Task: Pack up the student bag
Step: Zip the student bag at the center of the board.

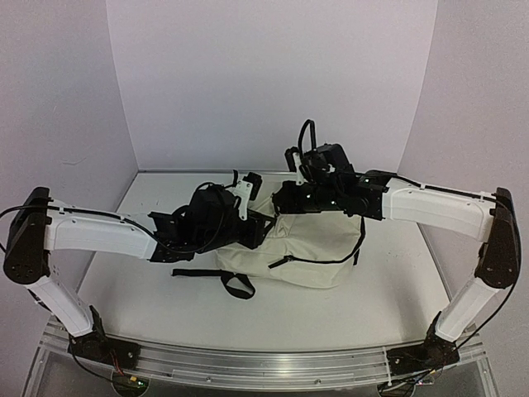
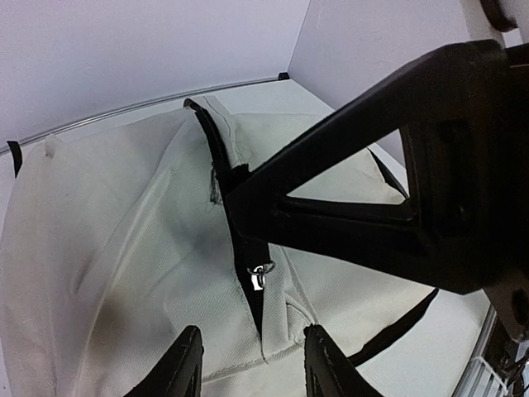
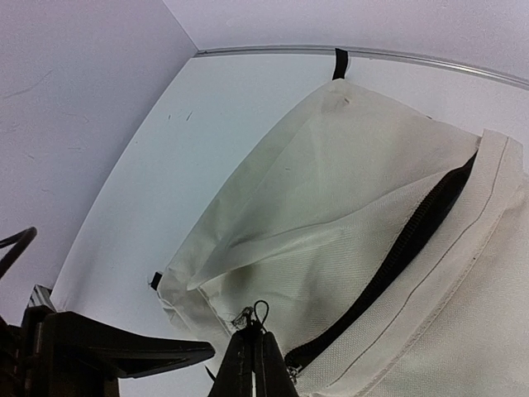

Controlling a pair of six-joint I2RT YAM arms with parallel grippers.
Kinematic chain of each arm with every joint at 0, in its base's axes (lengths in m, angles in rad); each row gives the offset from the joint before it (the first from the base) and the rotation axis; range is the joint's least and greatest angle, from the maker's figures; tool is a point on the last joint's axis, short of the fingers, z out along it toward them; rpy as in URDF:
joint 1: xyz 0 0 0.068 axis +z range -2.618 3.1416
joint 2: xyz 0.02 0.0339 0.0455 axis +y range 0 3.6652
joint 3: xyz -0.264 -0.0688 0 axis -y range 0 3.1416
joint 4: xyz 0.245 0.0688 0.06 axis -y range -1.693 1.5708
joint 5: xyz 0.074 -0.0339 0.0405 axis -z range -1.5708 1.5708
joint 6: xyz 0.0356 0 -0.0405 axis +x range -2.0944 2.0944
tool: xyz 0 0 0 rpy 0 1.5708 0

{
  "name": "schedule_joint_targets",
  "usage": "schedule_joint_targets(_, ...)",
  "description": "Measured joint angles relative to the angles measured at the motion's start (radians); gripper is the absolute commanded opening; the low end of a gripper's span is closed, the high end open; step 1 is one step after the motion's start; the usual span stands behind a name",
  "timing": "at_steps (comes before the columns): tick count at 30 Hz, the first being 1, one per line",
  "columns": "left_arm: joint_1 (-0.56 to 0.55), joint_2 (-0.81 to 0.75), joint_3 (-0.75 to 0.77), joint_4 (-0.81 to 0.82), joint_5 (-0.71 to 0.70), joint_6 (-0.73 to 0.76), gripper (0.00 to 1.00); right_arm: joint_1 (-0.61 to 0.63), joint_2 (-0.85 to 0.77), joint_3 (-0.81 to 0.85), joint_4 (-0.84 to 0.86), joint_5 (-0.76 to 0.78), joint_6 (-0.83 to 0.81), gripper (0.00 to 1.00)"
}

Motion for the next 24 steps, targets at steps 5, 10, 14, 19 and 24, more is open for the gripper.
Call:
schedule_joint_targets(5,0.000,0.058,0.031,0.005,0.008,-0.035,0.42,-0.001,0.000,0.000,0.003,-0.006,0.010,0.00)
schedule_joint_targets(10,0.000,0.106,0.073,0.003,0.005,-0.072,0.44,-0.001,0.000,-0.001,0.006,-0.008,0.018,0.00)
schedule_joint_targets(14,-0.003,0.139,0.107,-0.029,-0.021,-0.075,0.33,-0.001,0.000,-0.002,0.011,-0.011,0.022,0.00)
schedule_joint_targets(19,-0.027,0.179,0.158,-0.075,-0.108,-0.073,0.20,-0.002,0.000,-0.004,0.012,-0.015,0.025,0.00)
schedule_joint_targets(24,-0.047,0.194,0.181,-0.100,-0.159,-0.069,0.04,-0.002,0.000,-0.013,0.025,-0.025,0.026,0.00)
